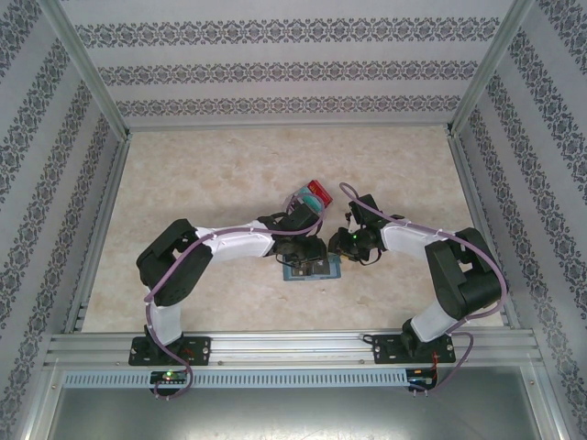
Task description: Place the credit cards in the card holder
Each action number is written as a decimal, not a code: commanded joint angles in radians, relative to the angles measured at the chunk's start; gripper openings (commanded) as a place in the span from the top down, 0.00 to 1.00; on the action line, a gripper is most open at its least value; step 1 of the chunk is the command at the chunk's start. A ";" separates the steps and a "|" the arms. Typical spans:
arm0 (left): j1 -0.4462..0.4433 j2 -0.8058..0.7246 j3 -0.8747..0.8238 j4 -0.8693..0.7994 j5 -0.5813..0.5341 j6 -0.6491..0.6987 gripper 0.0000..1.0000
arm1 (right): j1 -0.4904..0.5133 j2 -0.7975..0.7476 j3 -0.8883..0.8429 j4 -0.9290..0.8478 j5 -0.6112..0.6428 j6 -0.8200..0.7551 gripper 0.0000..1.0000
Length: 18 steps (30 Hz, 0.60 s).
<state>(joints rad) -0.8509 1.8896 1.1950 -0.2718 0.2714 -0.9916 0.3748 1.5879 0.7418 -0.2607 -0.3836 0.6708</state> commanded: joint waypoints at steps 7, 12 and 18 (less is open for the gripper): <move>-0.014 0.055 0.078 -0.005 0.082 0.051 0.63 | -0.001 0.026 -0.022 0.022 0.023 -0.017 0.69; -0.014 0.021 0.070 0.009 0.066 0.075 0.60 | 0.000 0.024 -0.026 0.025 0.030 -0.013 0.69; -0.013 -0.059 0.018 -0.015 -0.039 0.071 0.57 | -0.006 -0.007 -0.024 0.006 0.061 -0.026 0.68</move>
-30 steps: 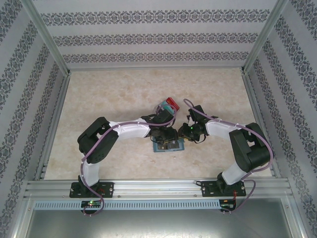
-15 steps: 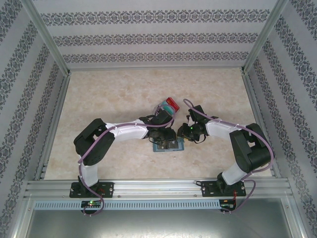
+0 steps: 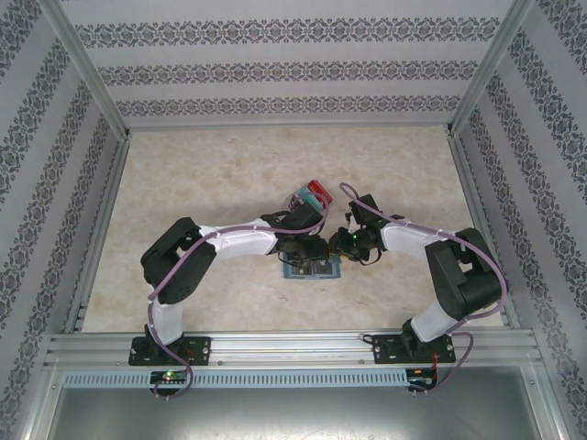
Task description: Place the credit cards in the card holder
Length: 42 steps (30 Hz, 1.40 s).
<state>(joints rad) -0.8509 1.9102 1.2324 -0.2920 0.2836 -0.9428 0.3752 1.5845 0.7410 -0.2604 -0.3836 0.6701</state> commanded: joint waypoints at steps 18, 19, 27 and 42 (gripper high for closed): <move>-0.010 -0.158 -0.076 0.001 -0.145 0.025 0.52 | -0.010 -0.147 -0.015 -0.069 0.103 -0.062 0.56; -0.006 -0.179 -0.089 0.000 -0.169 0.028 0.51 | -0.006 -0.164 -0.014 -0.076 0.103 -0.070 0.55; 0.151 -0.288 -0.256 -0.008 -0.153 0.004 0.39 | 0.136 -0.186 0.034 -0.232 0.255 -0.117 0.38; 0.222 -0.160 -0.279 0.178 0.124 0.003 0.38 | 0.201 -0.026 0.123 -0.316 0.357 -0.115 0.39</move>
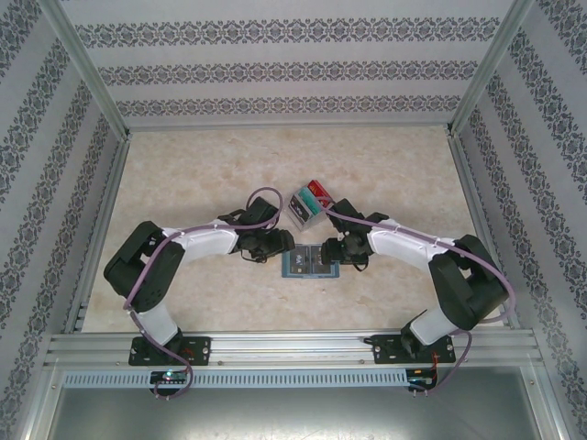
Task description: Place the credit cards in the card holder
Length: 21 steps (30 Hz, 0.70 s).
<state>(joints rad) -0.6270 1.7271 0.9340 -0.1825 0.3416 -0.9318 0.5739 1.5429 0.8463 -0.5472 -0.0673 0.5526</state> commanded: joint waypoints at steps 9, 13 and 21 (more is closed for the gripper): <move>-0.004 0.022 0.023 0.127 0.124 -0.015 0.52 | -0.024 0.012 -0.001 0.023 0.008 0.014 0.56; -0.004 0.013 0.022 0.146 0.143 -0.020 0.59 | -0.037 0.003 -0.021 0.052 -0.020 0.023 0.68; -0.009 -0.003 0.022 0.295 0.252 -0.052 0.63 | -0.050 -0.006 -0.051 0.128 -0.108 0.039 0.70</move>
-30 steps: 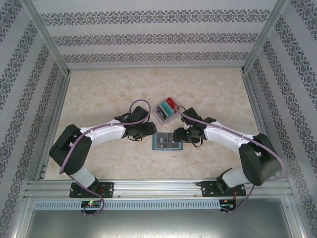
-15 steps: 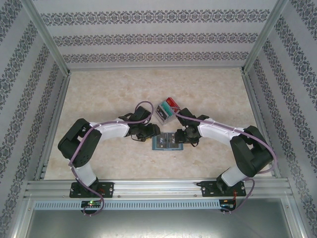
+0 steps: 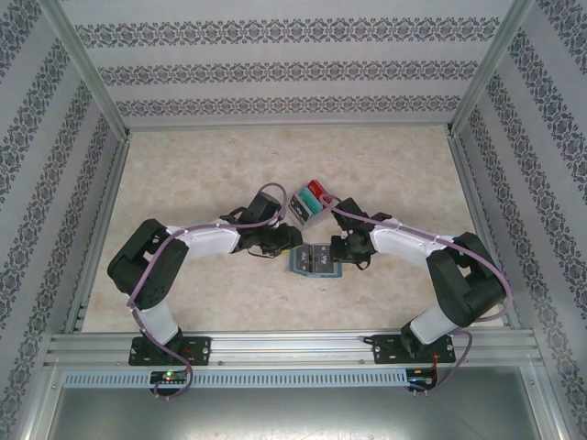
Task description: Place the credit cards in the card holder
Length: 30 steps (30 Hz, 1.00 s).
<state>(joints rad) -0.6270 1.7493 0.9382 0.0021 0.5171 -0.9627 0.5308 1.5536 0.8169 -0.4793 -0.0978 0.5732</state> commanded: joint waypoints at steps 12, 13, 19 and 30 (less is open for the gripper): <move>-0.079 0.148 0.151 0.107 0.136 -0.049 0.57 | -0.102 -0.105 -0.121 0.153 -0.159 0.090 0.61; -0.084 0.160 0.149 0.123 0.132 -0.061 0.59 | -0.117 -0.130 -0.134 0.147 -0.156 0.088 0.60; -0.092 0.159 0.123 0.121 0.070 -0.077 0.60 | -0.166 -0.208 -0.152 0.096 -0.167 0.052 0.62; -0.093 0.148 0.113 0.120 0.066 -0.073 0.60 | -0.166 -0.219 -0.148 0.100 -0.212 0.050 0.78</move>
<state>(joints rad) -0.7078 1.9121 1.0649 0.1062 0.6048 -1.0298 0.3683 1.3525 0.6739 -0.3565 -0.2871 0.6292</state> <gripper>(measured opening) 0.400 0.229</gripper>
